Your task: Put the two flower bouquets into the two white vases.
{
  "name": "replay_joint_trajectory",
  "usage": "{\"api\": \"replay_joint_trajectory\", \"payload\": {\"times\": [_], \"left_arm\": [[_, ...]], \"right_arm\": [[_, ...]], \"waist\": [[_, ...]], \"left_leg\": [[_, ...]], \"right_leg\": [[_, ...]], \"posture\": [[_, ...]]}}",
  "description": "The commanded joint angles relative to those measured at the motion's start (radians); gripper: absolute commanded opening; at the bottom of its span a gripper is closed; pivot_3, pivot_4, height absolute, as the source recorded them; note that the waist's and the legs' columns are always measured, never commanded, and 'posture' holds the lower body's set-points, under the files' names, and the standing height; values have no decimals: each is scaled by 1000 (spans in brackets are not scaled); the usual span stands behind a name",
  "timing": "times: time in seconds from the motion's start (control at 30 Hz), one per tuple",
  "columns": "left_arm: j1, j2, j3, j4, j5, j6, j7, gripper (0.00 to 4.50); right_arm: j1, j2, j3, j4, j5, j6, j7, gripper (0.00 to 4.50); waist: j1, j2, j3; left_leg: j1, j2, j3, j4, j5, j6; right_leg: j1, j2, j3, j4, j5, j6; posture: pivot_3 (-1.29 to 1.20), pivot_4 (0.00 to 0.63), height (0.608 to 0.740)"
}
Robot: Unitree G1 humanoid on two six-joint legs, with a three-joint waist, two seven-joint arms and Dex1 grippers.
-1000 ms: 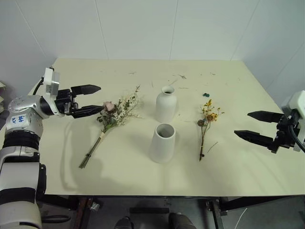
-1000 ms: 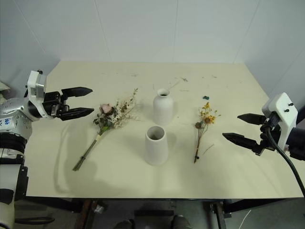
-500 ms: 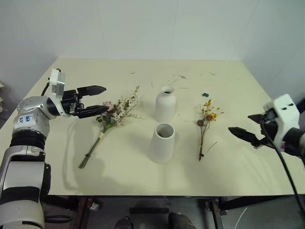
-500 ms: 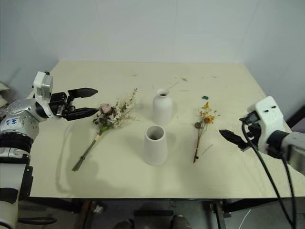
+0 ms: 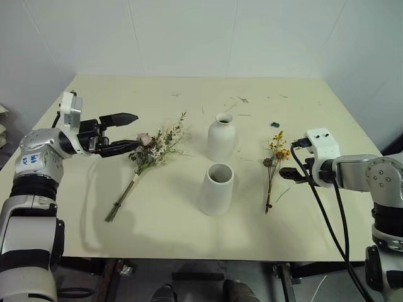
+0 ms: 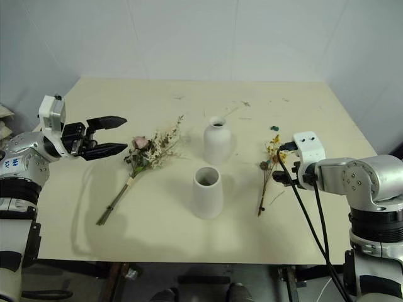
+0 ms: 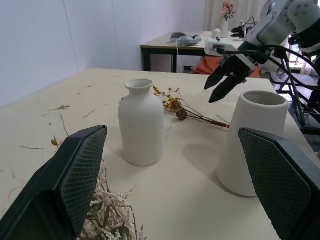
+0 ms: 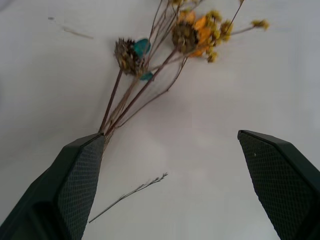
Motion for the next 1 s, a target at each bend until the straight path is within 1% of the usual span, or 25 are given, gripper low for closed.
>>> {"api": "replay_joint_trajectory", "payload": {"times": [0.03,0.13,0.33,0.47,0.73,0.83,0.9,0.93,1.0], "left_arm": [[29,42,43,-60,-26,-8,-112,4500],[53,51,66,-87,-33,0,-112,4500],[97,63,105,-125,-33,5,-112,4500],[108,60,121,-135,-26,4,-112,4500],[114,58,144,-142,-12,-2,-112,4500],[116,59,147,-141,-11,-3,-112,4500],[116,59,151,-139,-8,-4,-112,4500],[116,59,153,-139,-6,-4,-112,4500],[114,58,156,-136,-3,-5,-112,4500]], "right_arm": [[-22,33,43,10,47,5,-59,4463],[-41,63,58,26,72,5,-93,4463],[-78,94,79,43,110,5,-118,4463],[-82,119,92,63,84,5,-134,4463],[-95,158,148,130,-21,5,-140,4463],[-95,170,153,133,-45,5,-136,3890],[-93,182,152,131,-56,5,-138,3161],[-90,186,150,128,-61,5,-139,2936],[-85,193,143,122,-70,5,-138,2301]], "waist": [[-6,0,0],[-9,0,0],[-10,0,0],[-10,0,0],[-13,0,0],[-18,0,0],[-21,-1,0],[-22,-1,-1],[-22,-1,-1]], "left_leg": [[0,0,0,0,0,0],[0,0,1,0,0,0],[0,0,3,1,0,1],[0,0,3,1,0,1],[0,0,4,1,0,1],[0,0,4,1,0,1],[0,0,4,1,0,1],[0,0,4,1,0,1],[0,0,5,1,0,1]], "right_leg": [[-1,0,0,1,0,0],[-4,0,1,5,-1,-1],[-5,0,3,6,0,0],[-5,0,3,6,0,0],[-5,0,4,6,0,0],[-5,0,4,6,0,0],[-5,0,5,6,0,0],[-5,0,5,6,0,0],[-5,0,5,6,0,0]], "posture": [[0,150,740],[0,150,740],[0,150,740],[0,150,740],[0,150,740],[0,150,740],[0,150,740],[0,150,740],[0,150,740]]}}
